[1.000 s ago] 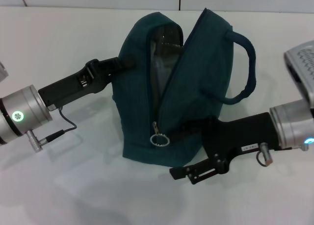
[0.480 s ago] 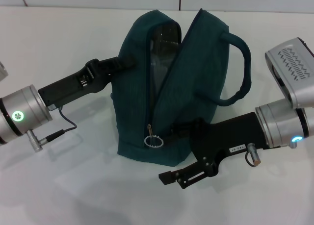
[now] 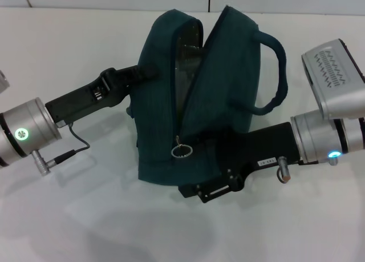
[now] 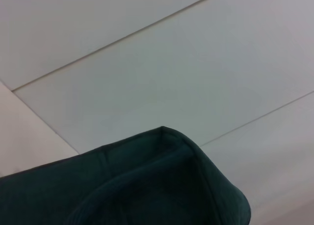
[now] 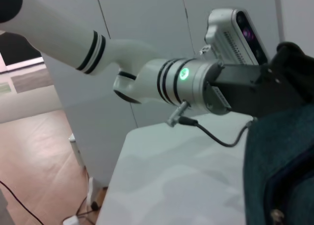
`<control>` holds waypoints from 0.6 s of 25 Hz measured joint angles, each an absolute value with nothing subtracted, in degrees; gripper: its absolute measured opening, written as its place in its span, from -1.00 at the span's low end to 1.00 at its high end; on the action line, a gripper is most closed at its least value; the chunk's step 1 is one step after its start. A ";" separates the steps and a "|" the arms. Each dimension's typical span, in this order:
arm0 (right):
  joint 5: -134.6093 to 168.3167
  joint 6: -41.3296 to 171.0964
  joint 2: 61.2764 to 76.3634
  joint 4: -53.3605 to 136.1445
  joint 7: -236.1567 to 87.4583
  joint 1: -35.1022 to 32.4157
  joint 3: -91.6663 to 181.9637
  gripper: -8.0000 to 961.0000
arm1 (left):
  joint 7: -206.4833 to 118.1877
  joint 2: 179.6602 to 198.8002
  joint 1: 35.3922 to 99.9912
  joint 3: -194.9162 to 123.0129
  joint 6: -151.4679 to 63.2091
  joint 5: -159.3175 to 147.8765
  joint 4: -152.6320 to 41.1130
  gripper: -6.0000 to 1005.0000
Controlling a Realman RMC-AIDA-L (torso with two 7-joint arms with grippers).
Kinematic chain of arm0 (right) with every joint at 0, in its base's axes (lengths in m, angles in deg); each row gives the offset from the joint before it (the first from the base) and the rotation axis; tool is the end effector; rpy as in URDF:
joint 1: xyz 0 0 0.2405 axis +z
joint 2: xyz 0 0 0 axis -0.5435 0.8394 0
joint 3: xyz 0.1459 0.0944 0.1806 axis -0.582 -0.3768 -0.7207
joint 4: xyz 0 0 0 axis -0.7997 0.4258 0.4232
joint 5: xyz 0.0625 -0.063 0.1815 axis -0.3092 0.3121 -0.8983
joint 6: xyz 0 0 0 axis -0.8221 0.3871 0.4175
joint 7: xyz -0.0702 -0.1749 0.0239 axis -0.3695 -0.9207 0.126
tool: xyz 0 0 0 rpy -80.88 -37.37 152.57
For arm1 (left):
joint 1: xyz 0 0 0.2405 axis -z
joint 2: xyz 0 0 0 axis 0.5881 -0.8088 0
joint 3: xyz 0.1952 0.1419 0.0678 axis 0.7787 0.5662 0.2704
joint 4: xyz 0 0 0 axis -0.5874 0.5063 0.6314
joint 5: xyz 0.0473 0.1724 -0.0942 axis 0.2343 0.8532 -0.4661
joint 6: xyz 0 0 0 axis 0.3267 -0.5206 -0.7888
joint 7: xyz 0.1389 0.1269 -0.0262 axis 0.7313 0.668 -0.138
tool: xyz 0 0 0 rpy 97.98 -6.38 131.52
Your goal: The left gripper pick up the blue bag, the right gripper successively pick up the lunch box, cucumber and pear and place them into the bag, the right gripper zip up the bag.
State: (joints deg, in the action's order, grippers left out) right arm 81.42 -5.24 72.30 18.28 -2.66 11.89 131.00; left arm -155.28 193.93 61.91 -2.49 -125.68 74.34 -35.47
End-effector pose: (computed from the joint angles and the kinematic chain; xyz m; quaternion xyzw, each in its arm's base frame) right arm 0.1358 0.3154 -0.1287 0.9770 -0.0583 -0.1949 0.0641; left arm -0.2340 0.3274 -0.0331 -0.6861 -0.5604 -0.4629 0.0294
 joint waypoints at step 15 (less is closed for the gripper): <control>75.10 0.28 72.30 17.27 -2.96 12.72 139.88 0.75 | -155.18 193.93 62.30 -2.49 -125.19 74.40 -35.47 -0.87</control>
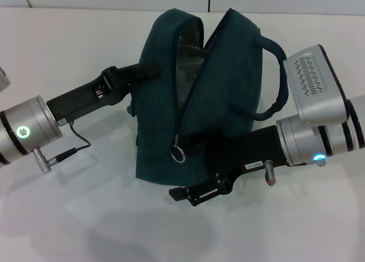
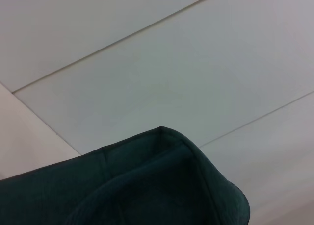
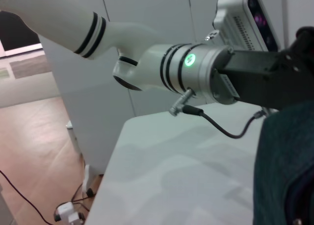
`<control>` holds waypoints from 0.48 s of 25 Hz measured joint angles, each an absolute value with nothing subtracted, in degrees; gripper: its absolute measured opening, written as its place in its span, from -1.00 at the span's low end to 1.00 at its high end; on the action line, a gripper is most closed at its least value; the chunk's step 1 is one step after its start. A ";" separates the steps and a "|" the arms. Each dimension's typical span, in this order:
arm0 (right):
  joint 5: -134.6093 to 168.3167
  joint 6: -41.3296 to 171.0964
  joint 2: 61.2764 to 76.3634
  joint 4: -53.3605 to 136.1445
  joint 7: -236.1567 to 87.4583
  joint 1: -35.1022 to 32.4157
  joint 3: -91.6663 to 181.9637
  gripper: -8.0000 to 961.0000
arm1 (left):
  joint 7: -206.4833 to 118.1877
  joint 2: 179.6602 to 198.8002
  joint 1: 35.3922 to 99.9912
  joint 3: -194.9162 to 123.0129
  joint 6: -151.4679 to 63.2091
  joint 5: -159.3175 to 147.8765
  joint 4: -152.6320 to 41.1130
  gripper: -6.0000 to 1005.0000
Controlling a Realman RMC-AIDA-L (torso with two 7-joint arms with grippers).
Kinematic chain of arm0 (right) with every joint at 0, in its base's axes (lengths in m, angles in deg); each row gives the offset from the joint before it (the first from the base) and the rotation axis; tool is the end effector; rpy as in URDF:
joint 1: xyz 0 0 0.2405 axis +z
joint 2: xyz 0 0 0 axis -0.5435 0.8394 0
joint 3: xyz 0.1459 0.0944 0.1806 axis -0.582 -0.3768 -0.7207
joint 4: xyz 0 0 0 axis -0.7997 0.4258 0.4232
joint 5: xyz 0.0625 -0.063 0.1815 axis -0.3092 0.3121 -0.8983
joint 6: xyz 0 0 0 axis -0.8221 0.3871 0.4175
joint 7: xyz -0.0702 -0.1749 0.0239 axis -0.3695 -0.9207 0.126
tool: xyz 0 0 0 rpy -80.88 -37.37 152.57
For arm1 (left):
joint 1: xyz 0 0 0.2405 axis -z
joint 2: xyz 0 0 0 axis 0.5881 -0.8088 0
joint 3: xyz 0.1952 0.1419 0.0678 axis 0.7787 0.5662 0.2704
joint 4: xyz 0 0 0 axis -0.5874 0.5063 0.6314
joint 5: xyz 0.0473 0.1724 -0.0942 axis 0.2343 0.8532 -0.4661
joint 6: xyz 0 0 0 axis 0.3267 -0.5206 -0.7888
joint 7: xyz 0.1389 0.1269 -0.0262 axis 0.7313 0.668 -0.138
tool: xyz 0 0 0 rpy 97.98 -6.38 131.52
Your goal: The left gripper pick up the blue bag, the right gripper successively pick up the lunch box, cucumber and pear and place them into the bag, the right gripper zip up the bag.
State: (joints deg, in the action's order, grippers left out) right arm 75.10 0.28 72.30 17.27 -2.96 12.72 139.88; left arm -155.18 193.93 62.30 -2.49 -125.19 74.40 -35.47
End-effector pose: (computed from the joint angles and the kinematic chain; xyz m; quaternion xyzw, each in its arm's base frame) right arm 0.1308 0.3148 -0.1436 0.9812 -0.0459 -0.1785 0.0576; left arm -0.2331 0.3299 -0.0335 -0.6879 -0.5594 -0.4614 0.0317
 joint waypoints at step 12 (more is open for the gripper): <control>68.04 7.52 72.30 17.20 -3.14 11.65 143.52 0.50 | -155.18 193.93 62.10 -2.49 -125.19 74.29 -35.55 -0.87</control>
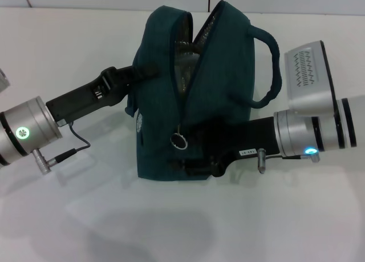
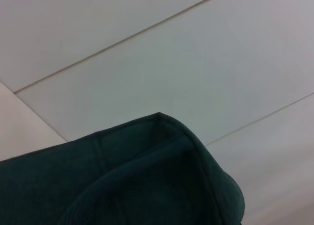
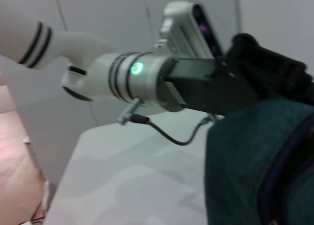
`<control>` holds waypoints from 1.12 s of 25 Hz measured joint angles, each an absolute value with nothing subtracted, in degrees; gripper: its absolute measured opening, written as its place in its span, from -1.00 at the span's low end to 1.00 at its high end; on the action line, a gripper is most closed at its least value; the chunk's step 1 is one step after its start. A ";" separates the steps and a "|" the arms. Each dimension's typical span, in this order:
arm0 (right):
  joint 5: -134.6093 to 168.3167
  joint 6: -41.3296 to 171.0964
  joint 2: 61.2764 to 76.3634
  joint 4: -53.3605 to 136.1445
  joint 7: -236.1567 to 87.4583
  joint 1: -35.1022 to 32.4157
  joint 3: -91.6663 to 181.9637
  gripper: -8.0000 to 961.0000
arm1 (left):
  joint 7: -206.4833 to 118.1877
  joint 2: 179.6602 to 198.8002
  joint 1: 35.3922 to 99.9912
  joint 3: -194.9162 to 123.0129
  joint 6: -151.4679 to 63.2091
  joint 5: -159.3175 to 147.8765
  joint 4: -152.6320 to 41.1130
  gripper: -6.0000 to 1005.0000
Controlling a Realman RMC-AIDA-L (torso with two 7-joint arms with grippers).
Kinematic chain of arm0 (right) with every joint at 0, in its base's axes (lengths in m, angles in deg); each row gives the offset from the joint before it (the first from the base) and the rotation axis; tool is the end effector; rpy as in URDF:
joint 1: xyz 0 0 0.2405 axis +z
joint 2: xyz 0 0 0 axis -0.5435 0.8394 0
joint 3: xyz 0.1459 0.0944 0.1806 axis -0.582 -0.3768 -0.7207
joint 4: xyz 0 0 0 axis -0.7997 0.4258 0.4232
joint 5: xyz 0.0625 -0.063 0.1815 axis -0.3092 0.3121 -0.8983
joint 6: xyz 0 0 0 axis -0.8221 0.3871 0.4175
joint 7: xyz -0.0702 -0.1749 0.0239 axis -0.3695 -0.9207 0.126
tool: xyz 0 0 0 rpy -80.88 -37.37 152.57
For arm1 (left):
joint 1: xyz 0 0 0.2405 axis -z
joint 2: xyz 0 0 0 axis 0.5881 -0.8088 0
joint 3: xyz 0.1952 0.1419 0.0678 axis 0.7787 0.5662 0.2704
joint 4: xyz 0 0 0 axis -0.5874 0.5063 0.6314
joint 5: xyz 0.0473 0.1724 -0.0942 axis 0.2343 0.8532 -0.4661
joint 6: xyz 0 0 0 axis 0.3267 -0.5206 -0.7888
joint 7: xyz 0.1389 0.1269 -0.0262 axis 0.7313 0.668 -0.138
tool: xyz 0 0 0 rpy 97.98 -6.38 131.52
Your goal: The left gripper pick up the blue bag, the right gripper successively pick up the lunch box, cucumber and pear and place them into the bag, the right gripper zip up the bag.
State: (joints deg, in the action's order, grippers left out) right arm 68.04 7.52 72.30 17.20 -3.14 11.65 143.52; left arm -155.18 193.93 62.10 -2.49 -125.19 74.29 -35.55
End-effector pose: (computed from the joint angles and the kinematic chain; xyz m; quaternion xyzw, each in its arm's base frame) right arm 0.1329 0.3312 -0.1485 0.9786 -0.0800 -0.1896 0.0032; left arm -0.2342 0.3291 -0.0335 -0.6861 -0.5609 -0.4621 0.0324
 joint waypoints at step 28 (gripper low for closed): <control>62.33 14.35 72.29 13.71 -3.95 5.89 144.78 -0.97 | -154.25 193.65 61.72 -2.49 -125.18 72.38 -35.48 -0.88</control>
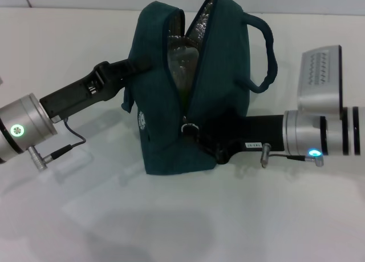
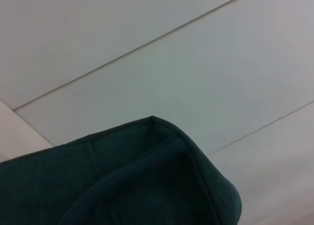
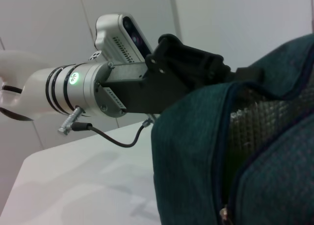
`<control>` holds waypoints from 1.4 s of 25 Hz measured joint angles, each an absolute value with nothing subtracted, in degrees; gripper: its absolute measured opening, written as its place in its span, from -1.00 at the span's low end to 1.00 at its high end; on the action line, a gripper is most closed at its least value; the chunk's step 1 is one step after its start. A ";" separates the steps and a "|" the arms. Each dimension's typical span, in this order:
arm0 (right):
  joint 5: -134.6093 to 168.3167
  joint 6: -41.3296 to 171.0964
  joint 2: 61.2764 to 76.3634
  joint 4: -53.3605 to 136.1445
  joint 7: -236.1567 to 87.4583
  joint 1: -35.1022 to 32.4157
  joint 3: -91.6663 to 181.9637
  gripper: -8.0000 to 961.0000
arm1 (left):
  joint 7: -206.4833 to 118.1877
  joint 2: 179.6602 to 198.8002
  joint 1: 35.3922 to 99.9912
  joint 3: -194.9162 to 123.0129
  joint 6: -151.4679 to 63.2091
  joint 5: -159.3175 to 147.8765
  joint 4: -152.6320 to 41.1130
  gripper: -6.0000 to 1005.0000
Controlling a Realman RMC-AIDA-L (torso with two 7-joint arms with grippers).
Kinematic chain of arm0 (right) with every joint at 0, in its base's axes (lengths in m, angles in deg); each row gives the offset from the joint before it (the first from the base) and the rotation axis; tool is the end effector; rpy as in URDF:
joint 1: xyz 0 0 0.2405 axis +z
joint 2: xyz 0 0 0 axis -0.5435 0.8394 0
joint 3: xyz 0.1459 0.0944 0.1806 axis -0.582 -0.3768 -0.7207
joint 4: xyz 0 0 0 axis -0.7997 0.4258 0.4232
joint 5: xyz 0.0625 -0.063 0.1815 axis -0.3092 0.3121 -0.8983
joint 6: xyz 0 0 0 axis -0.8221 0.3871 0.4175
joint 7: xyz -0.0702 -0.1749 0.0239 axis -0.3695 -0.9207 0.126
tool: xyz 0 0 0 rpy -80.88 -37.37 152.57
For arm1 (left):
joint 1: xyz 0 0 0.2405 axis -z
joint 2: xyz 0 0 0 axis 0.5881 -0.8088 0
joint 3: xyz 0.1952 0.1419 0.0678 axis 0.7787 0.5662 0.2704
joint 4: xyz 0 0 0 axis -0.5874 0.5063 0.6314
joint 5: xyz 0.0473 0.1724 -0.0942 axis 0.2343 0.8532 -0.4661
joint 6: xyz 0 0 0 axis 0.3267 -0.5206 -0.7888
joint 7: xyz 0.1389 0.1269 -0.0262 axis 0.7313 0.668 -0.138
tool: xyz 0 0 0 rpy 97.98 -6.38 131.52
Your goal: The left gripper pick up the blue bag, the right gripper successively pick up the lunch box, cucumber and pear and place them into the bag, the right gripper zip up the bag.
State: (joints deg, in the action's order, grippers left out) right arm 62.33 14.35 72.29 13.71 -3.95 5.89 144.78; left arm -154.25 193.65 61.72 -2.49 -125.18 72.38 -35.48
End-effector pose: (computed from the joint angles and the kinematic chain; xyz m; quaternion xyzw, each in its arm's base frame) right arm 0.1475 0.3412 -0.1449 -0.9660 0.1286 0.2150 0.0636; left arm -0.2361 0.3317 -0.0264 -0.6829 -0.5534 -0.4748 0.0445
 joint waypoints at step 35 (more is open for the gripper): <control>55.45 6.93 72.28 4.99 -19.97 -7.26 140.11 -0.97 | -150.65 193.49 60.96 -2.12 -125.10 72.73 -34.94 -0.88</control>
